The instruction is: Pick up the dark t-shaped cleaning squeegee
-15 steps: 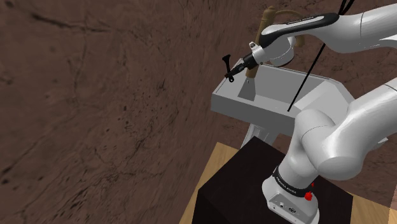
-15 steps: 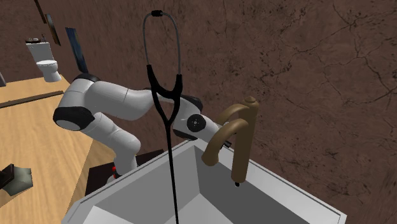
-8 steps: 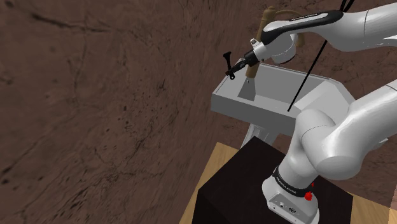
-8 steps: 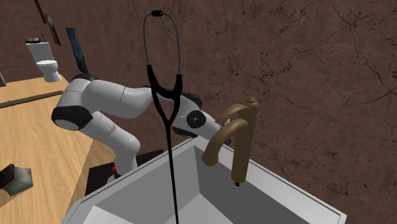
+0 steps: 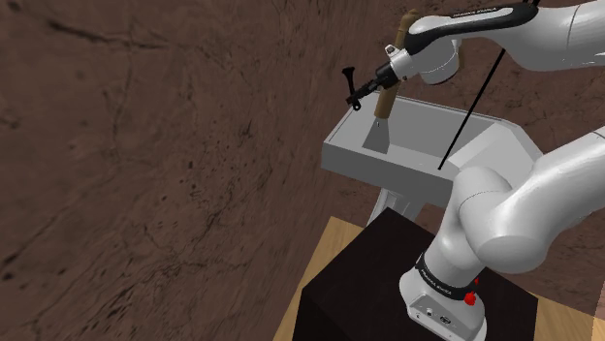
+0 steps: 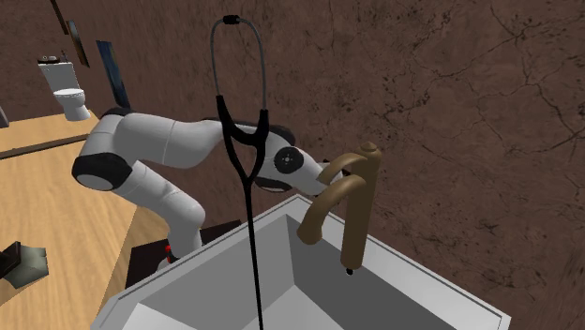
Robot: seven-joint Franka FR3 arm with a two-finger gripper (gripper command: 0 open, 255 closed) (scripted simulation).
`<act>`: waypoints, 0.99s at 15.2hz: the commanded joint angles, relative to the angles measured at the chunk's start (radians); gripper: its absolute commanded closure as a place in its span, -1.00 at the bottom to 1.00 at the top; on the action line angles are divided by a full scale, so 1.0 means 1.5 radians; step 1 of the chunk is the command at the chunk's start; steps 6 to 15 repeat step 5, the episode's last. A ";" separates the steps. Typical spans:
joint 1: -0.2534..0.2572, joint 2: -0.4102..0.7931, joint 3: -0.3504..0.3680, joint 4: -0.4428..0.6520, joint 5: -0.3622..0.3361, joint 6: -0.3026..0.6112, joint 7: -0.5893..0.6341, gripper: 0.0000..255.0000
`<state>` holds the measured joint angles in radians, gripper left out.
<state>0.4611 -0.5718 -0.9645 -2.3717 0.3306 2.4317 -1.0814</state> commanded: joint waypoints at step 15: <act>-0.014 -0.004 0.021 0.025 -0.010 -0.030 0.025 1.00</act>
